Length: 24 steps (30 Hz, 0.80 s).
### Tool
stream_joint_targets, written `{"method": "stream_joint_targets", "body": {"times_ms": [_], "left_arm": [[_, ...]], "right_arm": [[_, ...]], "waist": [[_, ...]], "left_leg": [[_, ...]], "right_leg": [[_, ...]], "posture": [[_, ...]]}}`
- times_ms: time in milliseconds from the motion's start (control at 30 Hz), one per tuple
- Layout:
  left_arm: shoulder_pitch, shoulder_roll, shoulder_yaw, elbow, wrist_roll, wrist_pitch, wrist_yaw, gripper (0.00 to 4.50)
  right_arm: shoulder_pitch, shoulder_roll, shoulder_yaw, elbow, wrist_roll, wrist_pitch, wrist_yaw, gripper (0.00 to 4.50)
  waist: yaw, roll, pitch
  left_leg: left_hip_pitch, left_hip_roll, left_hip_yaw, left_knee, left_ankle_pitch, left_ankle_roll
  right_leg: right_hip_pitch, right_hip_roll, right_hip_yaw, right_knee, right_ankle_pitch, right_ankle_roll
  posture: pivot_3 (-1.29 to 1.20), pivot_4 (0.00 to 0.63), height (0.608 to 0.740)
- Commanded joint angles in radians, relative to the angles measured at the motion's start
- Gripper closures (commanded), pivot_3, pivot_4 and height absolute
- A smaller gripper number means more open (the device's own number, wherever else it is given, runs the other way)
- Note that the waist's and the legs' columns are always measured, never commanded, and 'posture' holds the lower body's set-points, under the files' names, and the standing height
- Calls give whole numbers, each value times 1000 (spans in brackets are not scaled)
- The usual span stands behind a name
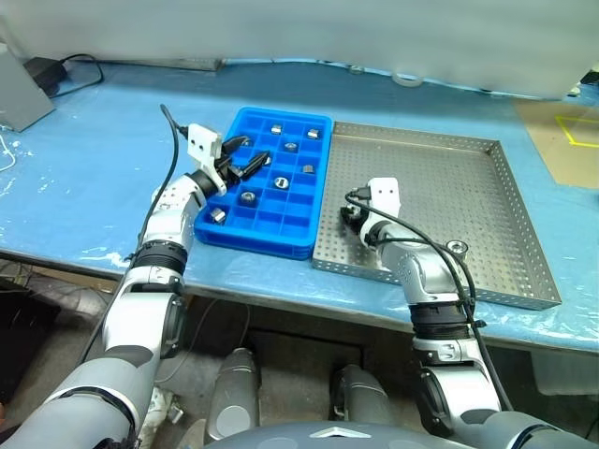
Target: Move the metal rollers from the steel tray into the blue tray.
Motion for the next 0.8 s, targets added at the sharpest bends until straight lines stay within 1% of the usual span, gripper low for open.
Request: {"method": "stream_joint_targets", "body": {"times_ms": [33,133,233,300,367,567,800], "left_arm": [[-29,21,46,-42,-39,23,35,705],[-78,54,110,4,-71,35,98,705],[-99,82,131,32,-64,16,147,705],[-97,90,140,30,-63,18,174,705],[-76,93,139,6,-58,20,180,705],[-17,95,113,-68,-38,18,186,705],[-1,103,113,-74,-38,25,190,705]], "right_arm": [[-16,34,-34,-28,34,-83,9,2706],[-104,98,-87,-64,136,-144,60,2706],[-171,132,-75,-76,235,-159,186,2706],[-202,123,-20,-65,264,-141,284,2706],[-226,97,64,-26,241,-126,360,2706],[-262,51,201,81,161,-145,442,2706],[-235,29,248,69,146,-134,490,2706]], "waist": [[-1,0,0],[-6,0,0],[-7,0,0],[-1,1,0],[3,0,0],[25,0,0],[30,0,0]], "left_leg": [[0,0,0,0,0,0],[-2,0,0,0,-1,1],[-6,0,-1,0,0,1],[-5,1,-1,0,0,1],[-3,1,-1,0,-1,2],[-7,0,-2,0,-1,2],[-6,1,-2,0,1,-1]], "right_leg": [[0,0,0,0,0,0],[-3,0,0,1,1,-1],[-8,2,0,3,1,-2],[-7,3,0,2,1,-2],[-4,2,-1,1,1,-2],[-3,0,-4,-3,1,-2],[-3,0,-4,0,1,-2]], "posture": [[-27,150,740],[0,150,740],[13,150,740],[30,150,740],[57,150,740],[80,150,740],[97,150,740]]}}
